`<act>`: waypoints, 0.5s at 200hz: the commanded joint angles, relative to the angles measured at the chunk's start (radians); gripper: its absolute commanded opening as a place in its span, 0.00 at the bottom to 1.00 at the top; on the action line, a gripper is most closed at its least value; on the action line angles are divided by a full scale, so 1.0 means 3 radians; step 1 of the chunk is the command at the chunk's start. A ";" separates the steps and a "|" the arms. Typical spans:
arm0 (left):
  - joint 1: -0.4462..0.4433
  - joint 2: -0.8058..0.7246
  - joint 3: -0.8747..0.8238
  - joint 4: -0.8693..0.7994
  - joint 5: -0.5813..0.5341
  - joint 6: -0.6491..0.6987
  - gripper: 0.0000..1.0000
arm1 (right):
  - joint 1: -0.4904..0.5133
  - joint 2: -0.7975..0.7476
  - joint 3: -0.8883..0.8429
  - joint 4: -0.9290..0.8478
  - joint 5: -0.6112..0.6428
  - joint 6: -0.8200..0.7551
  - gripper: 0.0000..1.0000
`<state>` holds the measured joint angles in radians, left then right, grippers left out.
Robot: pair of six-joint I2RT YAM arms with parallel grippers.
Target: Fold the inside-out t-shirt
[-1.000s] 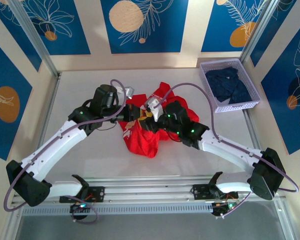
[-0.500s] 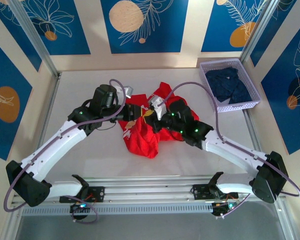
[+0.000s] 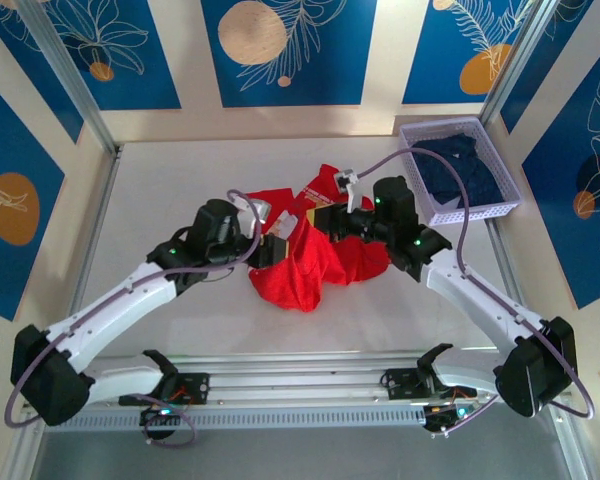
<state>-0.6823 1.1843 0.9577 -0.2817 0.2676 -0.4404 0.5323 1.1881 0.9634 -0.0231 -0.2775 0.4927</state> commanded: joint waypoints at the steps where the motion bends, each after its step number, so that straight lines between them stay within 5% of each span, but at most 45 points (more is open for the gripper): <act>1: -0.0056 0.0141 0.0069 0.0333 0.0171 0.0242 0.52 | -0.0070 0.0025 0.0107 0.0006 -0.0362 0.0341 0.00; 56: -0.0129 0.0528 0.0267 0.0482 0.0287 0.0414 0.52 | -0.0112 0.0037 0.0161 -0.0076 -0.0456 0.0408 0.00; 100: -0.0019 0.0410 0.0237 0.0654 0.0450 0.0530 0.00 | -0.0426 0.0042 0.0447 -0.0706 -0.0859 0.0104 0.00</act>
<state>-0.7101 1.3533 1.0111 -0.1558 0.3267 -0.3237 0.4587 1.2018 1.0180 -0.1070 -0.4309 0.5816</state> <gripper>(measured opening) 0.081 0.057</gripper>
